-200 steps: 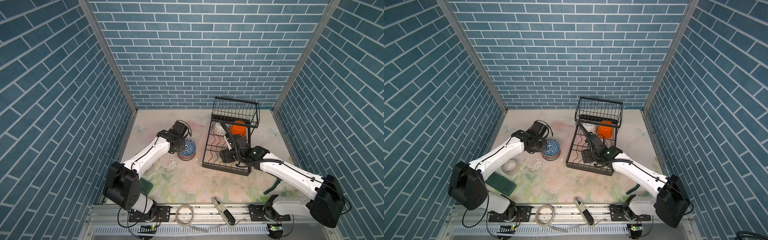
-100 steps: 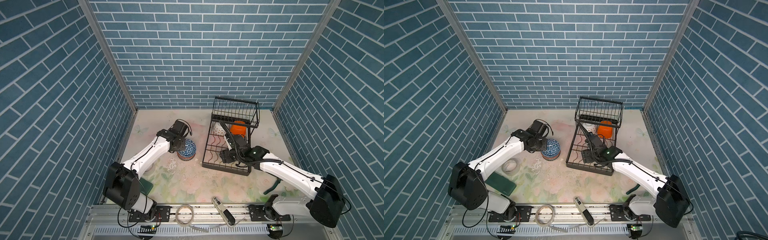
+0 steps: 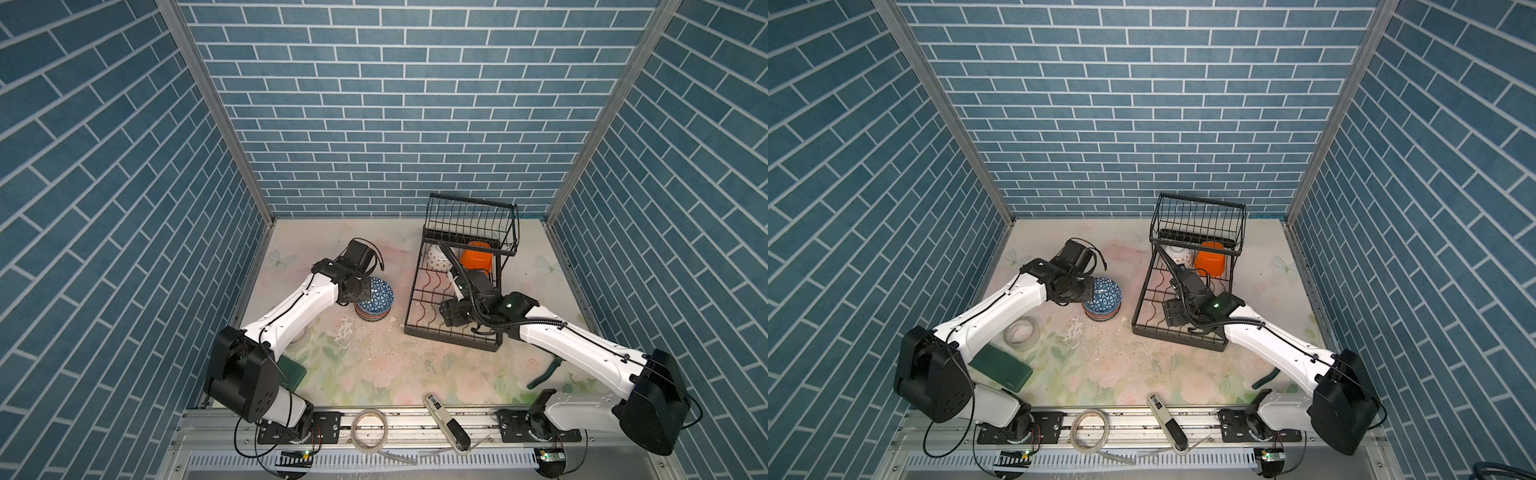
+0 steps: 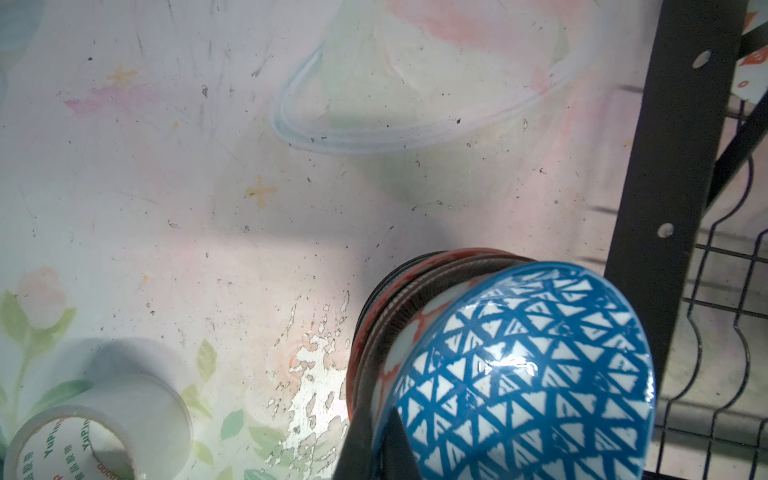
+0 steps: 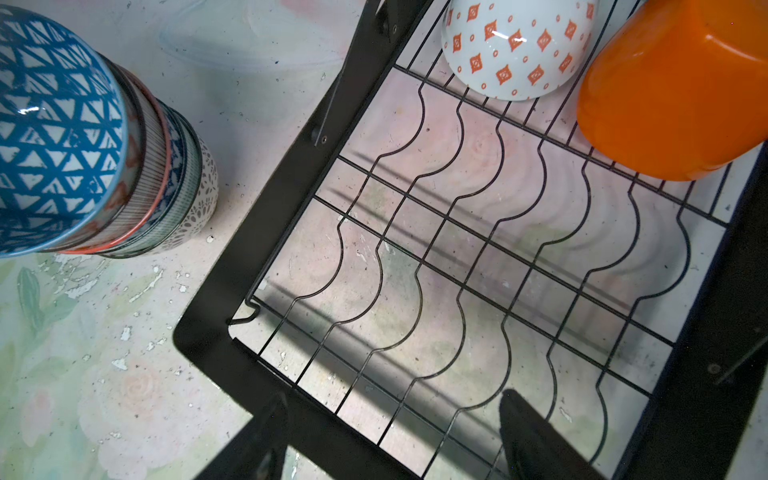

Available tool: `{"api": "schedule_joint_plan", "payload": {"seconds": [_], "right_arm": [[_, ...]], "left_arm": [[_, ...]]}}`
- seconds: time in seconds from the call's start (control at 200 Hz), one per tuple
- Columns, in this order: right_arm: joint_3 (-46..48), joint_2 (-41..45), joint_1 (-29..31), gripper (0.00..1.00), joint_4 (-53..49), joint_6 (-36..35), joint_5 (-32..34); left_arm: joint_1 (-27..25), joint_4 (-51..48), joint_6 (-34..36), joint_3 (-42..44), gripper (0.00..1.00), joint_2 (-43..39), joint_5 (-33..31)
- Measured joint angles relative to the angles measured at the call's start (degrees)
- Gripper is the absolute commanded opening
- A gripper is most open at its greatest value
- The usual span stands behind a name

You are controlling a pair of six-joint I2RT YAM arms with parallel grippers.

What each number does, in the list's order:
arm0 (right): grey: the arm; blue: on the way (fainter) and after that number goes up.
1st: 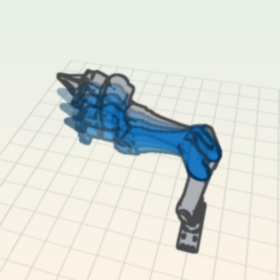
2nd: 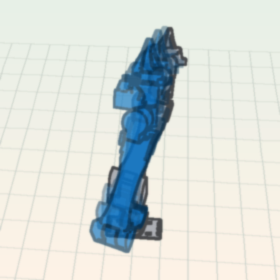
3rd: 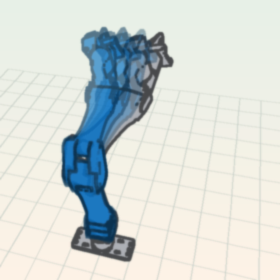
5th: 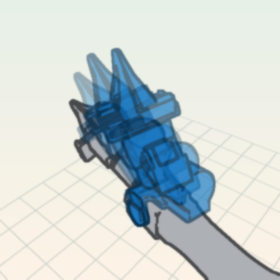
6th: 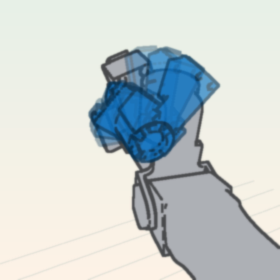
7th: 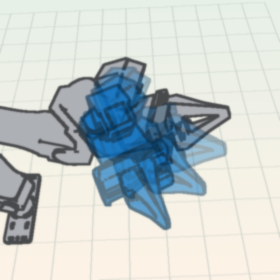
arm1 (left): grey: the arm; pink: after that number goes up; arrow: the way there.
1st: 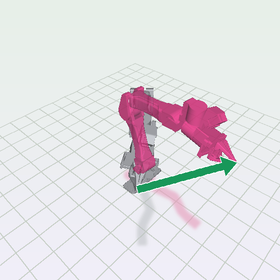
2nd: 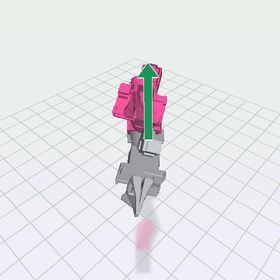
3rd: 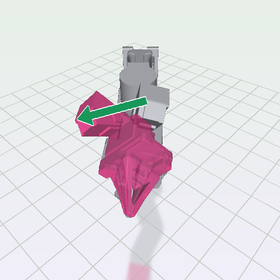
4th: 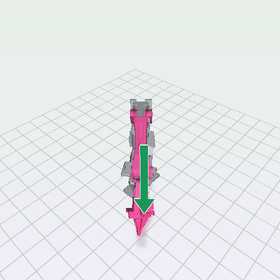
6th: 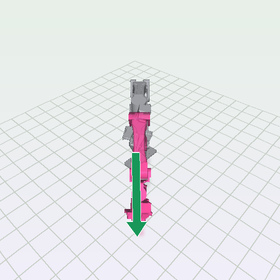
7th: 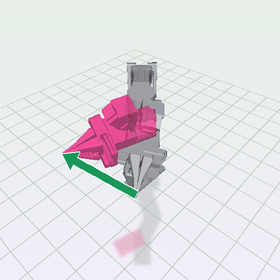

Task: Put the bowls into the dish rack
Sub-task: 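Lower the left gripper onto the blue-triangle bowl rim and grasp it, then lift the blue-triangle bowl with the left gripper toward the right gripper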

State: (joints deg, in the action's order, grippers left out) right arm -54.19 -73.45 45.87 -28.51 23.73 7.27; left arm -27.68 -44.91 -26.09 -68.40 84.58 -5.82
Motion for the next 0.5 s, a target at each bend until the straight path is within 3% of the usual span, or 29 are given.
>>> {"api": "schedule_joint_plan", "payload": {"seconds": [0.5], "right_arm": [[-0.09, -0.61, 0.00, 0.79, 0.26, 0.00, -1.09]], "left_arm": [[-0.55, 2.93, 1.36, 2.23, 0.00, -7.69, 2.89]]}}
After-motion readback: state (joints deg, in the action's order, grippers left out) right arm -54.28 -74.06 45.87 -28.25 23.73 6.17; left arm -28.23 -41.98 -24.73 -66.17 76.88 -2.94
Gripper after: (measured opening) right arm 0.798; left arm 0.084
